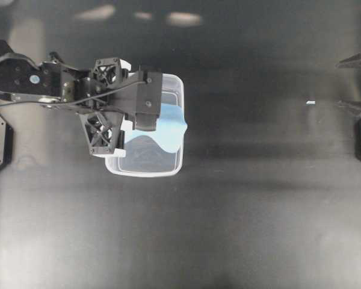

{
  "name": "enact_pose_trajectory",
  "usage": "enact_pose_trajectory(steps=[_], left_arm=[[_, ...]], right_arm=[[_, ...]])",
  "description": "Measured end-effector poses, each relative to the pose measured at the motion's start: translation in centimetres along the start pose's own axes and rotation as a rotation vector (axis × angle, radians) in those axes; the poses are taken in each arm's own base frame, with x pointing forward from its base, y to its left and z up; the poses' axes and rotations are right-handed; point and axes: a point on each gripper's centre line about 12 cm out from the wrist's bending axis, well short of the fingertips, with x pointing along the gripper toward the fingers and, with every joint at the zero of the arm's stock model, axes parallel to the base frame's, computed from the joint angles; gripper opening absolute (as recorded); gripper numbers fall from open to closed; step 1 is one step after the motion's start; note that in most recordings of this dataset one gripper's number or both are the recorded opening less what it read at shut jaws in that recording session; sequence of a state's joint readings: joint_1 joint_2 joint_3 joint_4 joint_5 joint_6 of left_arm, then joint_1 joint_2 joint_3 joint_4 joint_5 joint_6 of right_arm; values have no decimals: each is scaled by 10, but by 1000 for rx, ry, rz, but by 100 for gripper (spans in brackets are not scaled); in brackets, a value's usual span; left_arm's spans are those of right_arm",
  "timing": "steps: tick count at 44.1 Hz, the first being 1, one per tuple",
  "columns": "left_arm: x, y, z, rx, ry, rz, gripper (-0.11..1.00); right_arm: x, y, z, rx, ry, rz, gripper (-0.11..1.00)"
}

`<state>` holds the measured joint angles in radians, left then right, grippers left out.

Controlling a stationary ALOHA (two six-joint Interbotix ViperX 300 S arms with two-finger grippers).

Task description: Place the blue towel into the container with the left arm.

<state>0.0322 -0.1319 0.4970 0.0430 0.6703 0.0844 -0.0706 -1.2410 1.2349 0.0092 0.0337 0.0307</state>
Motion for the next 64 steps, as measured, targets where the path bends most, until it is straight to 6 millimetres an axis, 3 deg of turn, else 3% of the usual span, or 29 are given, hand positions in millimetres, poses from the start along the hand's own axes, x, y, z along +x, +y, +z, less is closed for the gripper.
enact_pose_trajectory(steps=[4, 15, 18, 25, 28, 34, 46, 52, 58, 64], left_arm=[[2, 0, -1, -6, -3, 1, 9], [5, 6, -5, -135, -7, 10, 80], [6, 6, -6, -179, -19, 9, 89], [-3, 2, -9, -218, -110, 3, 86], [-18, -1, -7, -217, -187, -4, 86], [-67, -3, -8, -207, -398, -12, 86], [-126, -15, -39, -172, -651, -37, 85], [-140, -20, -57, -166, -700, -53, 84], [-142, -21, -73, -170, -709, -56, 84], [-149, -21, -79, -172, -737, -57, 84]], right_arm=[[0, 0, -1, 0, 2, 0, 75], [0, 0, -1, 0, 1, -2, 75], [0, 0, 0, 0, 0, -2, 75], [0, 0, -1, 0, 1, -2, 75], [0, 0, 0, 0, 0, 0, 75], [0, 0, -1, 0, 1, -2, 75], [0, 0, 0, 0, 0, -2, 75], [0, 0, 0, 0, -3, 0, 75], [0, 0, -2, 0, 3, -2, 75], [0, 0, -5, 0, 11, 0, 75]])
